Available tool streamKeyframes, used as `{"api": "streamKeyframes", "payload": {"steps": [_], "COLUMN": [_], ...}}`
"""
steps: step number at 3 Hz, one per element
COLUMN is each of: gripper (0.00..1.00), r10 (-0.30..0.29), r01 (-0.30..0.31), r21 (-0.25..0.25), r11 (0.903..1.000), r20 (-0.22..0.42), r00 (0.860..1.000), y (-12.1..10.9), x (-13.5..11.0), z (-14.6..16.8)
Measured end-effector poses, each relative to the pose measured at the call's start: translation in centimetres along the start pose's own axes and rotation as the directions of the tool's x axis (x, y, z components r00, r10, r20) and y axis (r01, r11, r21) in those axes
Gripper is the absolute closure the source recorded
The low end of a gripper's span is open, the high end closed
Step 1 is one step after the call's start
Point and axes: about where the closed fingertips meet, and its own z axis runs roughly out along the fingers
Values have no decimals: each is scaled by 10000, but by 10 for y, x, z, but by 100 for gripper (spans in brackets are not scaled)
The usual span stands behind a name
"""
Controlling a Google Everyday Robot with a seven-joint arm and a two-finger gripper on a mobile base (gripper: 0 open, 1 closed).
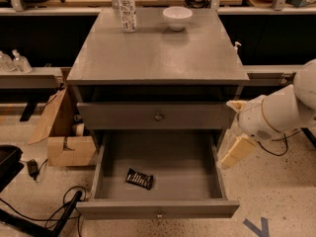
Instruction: Pick rxbar chocolate from middle drawer and place on counter
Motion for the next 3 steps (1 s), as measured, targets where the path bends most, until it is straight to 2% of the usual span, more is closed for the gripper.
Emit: {"api": "streamKeyframes", "payload": {"steps": [1, 2, 3], "gripper": [0, 0, 0], "r10": [-144, 23, 15], "r01": [87, -192, -190], "r21": [634, 1175, 1221], "r11": [9979, 9929, 9923], "r20": [894, 1419, 1424], "r00": [9959, 9899, 9898], "y": [-18, -34, -35], "x": [5, 12, 11], "z": [48, 88, 88]}}
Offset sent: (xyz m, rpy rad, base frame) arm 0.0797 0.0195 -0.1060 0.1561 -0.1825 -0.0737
